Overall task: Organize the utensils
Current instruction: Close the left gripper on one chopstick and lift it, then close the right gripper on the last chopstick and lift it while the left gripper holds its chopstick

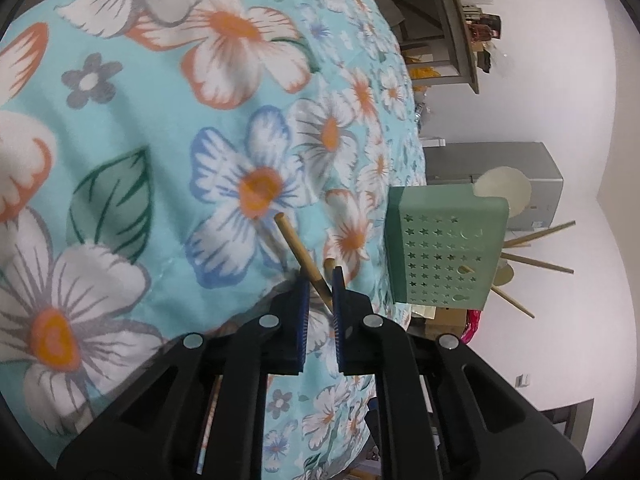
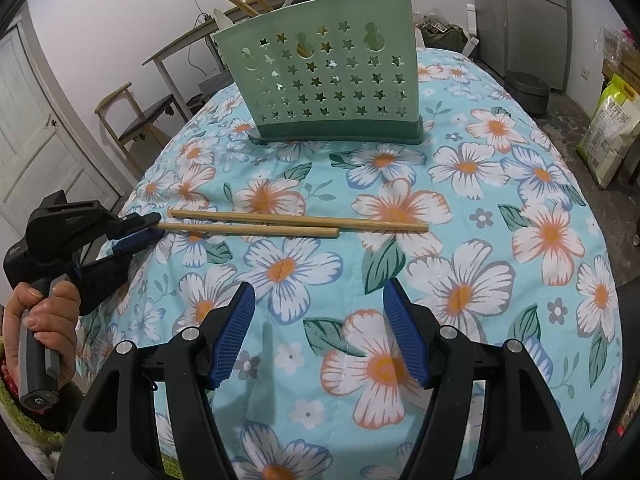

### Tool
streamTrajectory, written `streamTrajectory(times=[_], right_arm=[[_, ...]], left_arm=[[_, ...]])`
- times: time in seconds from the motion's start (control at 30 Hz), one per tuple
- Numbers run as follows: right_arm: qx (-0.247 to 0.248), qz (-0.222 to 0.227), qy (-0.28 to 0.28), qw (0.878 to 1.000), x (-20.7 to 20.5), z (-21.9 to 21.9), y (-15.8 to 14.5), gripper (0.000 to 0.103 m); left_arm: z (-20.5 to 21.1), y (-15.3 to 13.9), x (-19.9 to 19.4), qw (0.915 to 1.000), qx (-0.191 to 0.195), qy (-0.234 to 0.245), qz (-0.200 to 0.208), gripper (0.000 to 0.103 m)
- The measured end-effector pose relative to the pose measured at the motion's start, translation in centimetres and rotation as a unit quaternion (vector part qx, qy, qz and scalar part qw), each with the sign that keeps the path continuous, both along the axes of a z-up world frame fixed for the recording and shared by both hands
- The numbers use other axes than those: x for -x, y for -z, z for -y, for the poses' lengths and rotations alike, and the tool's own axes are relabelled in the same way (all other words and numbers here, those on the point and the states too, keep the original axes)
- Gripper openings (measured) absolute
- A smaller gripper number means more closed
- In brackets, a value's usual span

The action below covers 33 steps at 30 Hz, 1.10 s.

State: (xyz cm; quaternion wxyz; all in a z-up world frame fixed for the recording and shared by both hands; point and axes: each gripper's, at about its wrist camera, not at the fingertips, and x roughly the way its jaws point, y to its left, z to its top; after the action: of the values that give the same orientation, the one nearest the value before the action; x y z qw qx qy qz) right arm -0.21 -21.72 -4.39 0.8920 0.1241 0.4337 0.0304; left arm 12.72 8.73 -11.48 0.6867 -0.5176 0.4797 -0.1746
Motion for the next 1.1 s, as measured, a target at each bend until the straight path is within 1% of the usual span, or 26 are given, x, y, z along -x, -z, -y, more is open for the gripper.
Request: streamTrajectory(times=[0.23, 0.33, 0.43, 0.57, 0.7, 1.1], right_arm=[[-0.003, 0.001, 0.001, 1.000, 0.1, 0.3, 0.1, 0.065], [-0.004, 0.001, 0.000, 1.000, 0.0, 0.3, 0.1, 0.065], [-0.004, -0.001, -0.003, 1.000, -0.1, 0.1, 0.1, 0.065], [-0.003, 0.000, -0.007, 1.000, -0.2, -0.1, 0.0, 0.065], [-0.001, 0.000, -0.011, 1.000, -0.3, -0.4, -0.1, 0.065], [0.001, 0.000, -0.014, 1.000, -0.4, -0.9, 0.0, 0.065]], left_arm=[[0.8, -2.8, 0.4, 0.9975, -0.033, 0.017, 0.060, 0.008], [1.1, -4.4, 0.6, 0.9939, -0.051, 0.025, 0.095, 0.007], [1.5, -6.4, 0.9, 0.9874, -0.068, 0.034, 0.139, 0.006], [1.5, -7.7, 1.1, 0.9827, -0.067, 0.039, 0.168, 0.005], [1.3, -8.2, 1.2, 0.9809, -0.065, 0.039, 0.179, 0.005], [1.1, -8.3, 1.3, 0.9802, -0.063, 0.038, 0.184, 0.004]])
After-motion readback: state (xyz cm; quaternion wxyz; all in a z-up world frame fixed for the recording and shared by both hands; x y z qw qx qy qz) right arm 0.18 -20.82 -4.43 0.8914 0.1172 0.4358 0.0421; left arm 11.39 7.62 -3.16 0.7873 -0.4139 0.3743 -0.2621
